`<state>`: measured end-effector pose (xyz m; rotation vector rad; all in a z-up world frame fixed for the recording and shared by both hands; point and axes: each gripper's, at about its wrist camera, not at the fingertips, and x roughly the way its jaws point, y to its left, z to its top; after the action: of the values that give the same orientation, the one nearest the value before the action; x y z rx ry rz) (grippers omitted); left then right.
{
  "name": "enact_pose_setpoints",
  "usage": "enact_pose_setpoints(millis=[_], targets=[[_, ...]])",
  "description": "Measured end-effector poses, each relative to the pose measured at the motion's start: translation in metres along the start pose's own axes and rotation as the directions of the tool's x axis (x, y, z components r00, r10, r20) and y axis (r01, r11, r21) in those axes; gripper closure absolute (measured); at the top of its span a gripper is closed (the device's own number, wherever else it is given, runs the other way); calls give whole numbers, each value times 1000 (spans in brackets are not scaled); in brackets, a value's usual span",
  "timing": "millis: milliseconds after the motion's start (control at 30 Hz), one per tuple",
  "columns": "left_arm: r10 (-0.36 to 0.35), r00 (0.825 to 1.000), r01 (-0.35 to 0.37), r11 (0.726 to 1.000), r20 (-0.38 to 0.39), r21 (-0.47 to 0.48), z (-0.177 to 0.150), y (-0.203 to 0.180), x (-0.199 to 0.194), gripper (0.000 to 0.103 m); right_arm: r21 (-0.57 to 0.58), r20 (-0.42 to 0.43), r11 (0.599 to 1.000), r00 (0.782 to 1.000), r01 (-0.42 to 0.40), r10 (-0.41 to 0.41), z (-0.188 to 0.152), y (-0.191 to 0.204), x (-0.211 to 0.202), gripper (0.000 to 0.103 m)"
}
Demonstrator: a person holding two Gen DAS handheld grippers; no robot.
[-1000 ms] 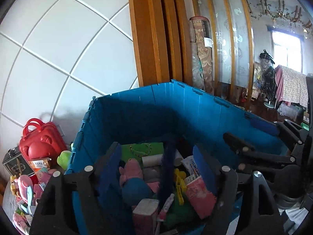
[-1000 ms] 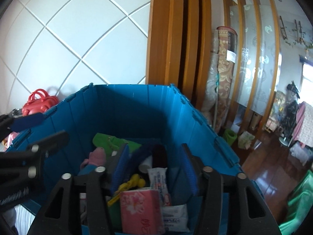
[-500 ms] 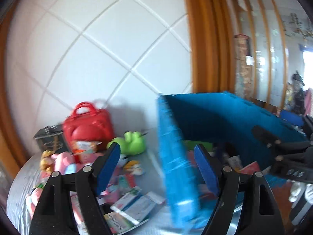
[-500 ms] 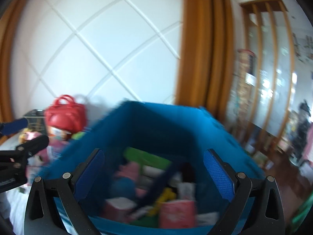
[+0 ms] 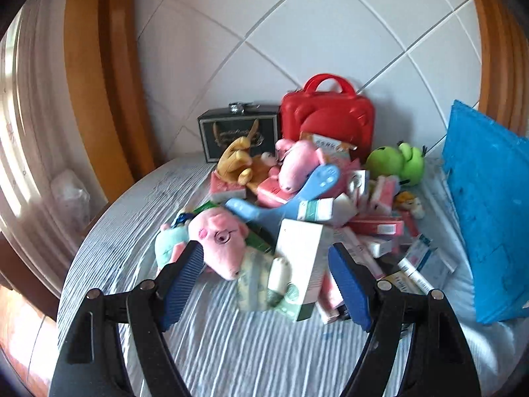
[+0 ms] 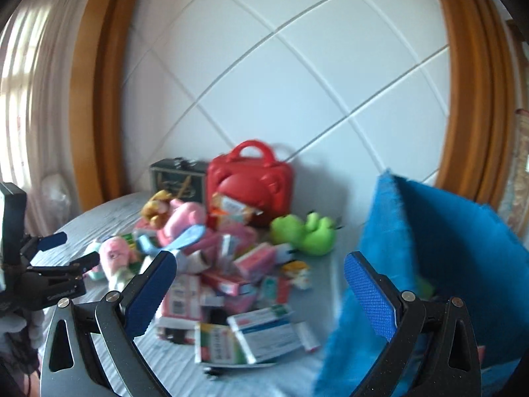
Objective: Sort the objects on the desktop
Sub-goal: 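Move both tools back over the pile on the bed, then grasp the clear tape roll with the left gripper while the right grasps the white patch box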
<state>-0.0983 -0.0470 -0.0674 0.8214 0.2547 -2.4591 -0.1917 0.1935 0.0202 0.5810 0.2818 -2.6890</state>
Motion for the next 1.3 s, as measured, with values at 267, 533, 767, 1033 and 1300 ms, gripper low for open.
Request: enact_pose_setpoints(millis=[267, 533, 767, 1033, 1300], targets=[[-16, 991, 18, 1000, -131, 12, -51, 43, 63, 25, 63, -202, 998, 979, 16, -3, -49, 32, 65, 0], [-71, 980, 79, 996, -184, 36, -58, 26, 120, 25, 122, -354, 993, 935, 4, 40, -83, 38, 98, 0], [-94, 967, 102, 995, -236, 23, -59, 26, 167, 46, 173, -371, 976, 910, -129, 186, -84, 76, 126, 0], [-122, 968, 134, 990, -219, 38, -54, 41, 165, 60, 151, -404, 963, 875, -222, 265, -75, 131, 177, 20], [-136, 970, 145, 989, -204, 33, -35, 46, 179, 60, 159, -424, 963, 866, -218, 266, -70, 152, 229, 29]])
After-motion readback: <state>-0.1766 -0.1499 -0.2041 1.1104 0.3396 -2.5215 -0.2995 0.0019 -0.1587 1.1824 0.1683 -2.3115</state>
